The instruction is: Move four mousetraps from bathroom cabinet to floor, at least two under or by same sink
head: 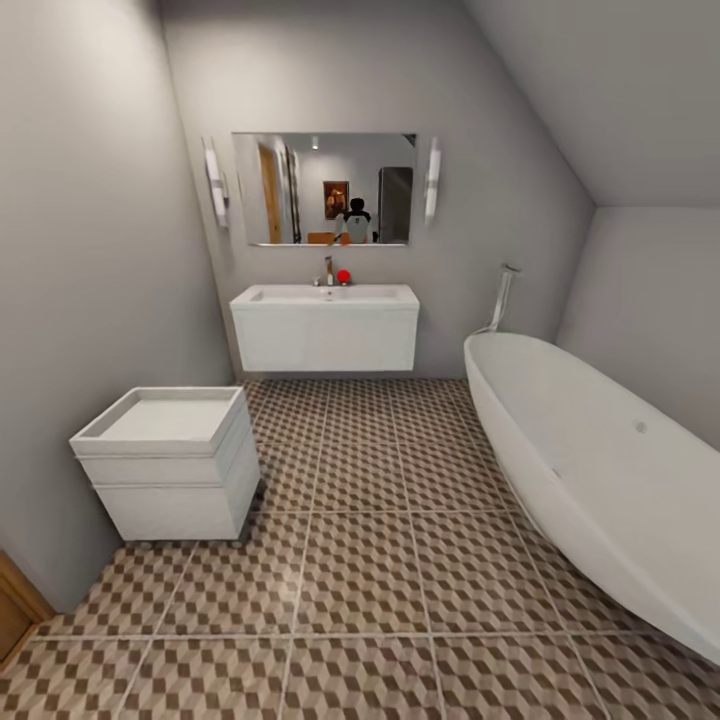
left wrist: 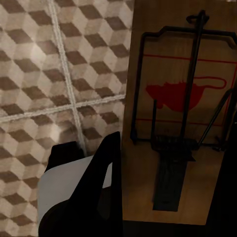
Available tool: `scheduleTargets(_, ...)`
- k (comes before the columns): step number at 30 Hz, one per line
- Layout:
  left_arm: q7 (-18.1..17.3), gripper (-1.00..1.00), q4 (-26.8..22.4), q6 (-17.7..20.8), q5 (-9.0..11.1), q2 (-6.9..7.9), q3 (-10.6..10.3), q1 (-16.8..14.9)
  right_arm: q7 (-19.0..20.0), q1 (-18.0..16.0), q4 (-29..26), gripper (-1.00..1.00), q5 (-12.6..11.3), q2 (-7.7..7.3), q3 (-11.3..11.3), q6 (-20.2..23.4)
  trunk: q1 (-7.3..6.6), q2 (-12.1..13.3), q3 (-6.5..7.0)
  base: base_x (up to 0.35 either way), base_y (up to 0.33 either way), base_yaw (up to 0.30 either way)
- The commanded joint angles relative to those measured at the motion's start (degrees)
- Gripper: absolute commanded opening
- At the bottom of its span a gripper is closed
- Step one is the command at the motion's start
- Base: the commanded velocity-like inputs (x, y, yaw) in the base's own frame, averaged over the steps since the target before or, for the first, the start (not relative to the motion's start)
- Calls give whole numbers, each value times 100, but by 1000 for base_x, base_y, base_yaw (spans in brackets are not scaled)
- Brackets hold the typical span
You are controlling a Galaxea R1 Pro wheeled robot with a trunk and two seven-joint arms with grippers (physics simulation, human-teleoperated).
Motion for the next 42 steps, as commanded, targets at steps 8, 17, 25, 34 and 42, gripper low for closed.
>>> scheduleTargets(8,35,-100,-9,-45,36,10,-47,-11,-13,-2,-16,-100,-55,-6,42,-31,3,-3,-6,335,0,0)
scheduleTargets(17,38,-100,1,-45,38,19,-47,-11,-14,-2,-18,-100,-48,25,43,-26,3,-3,-6,335,0,0)
scheduleTargets(25,38,-100,9,-45,39,19,-47,-11,-16,-2,-16,-100,-51,26,46,-22,3,-3,-6,335,0,0)
scheduleTargets(34,38,-100,12,-45,42,19,-47,-11,-16,-2,-16,-100,-50,26,49,-15,3,-3,-6,335,0,0)
scheduleTargets(42,38,-100,12,-45,43,23,-47,-11,-16,-2,-16,-100,-52,26,47,-13,3,-3,-6,335,0,0)
